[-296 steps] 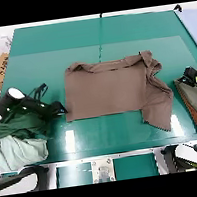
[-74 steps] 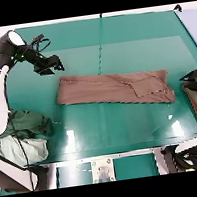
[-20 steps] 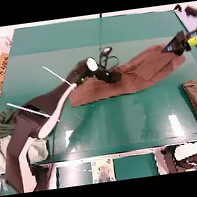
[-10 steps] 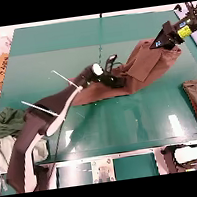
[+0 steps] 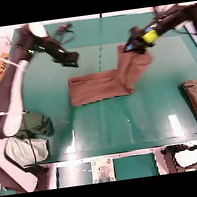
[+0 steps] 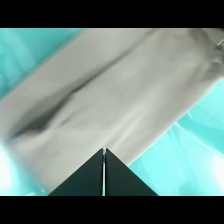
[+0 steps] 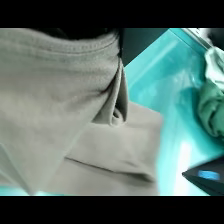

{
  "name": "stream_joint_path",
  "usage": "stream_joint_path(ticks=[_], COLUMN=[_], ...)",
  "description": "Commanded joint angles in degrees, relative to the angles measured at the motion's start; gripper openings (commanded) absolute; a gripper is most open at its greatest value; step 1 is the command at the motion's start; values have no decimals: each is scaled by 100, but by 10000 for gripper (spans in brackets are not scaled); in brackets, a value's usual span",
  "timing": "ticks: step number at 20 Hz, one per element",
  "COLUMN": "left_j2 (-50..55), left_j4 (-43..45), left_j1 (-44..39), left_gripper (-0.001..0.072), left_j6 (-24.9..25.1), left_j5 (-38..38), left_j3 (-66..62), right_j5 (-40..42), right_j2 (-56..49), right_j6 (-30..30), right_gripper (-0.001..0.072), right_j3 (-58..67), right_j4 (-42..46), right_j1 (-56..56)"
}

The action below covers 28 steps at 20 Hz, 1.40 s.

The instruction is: Fold the shirts.

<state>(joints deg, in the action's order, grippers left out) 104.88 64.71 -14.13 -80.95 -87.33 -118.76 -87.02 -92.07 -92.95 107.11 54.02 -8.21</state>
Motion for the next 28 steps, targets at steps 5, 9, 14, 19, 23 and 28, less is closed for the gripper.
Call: stream_joint_path(ticks=[5, 9, 14, 19, 23, 28], left_j2=[-481, -481, -481, -481, -481, -481], left_j4=[221, 254, 262, 262, 264, 264], left_j1=[638, 638, 638, 638, 638, 638], left_gripper=[24, 24, 24, 23, 24, 24], left_j6=[-42, -9, 0, -2, -7, 2], left_j5=[-522, -566, -417, -417, -356, -372], left_j3=[-22, -22, -22, -22, 20, 396], right_j5=[3700, 2542, 726, 962, 1355, 1521], right_j2=[-1753, -1617, -1246, -1322, -1818, -2052], right_j6=[-520, -494, -264, 391, 984, 1163], right_gripper=[503, 504, 487, 545, 591, 186], right_j3=[-149, -146, -177, -1480, -2052, -1908], right_j4=[-101, 284, 916, 258, -1003, -1574], right_j1=[-2962, -2260, -24, 1174, 1095, 479])
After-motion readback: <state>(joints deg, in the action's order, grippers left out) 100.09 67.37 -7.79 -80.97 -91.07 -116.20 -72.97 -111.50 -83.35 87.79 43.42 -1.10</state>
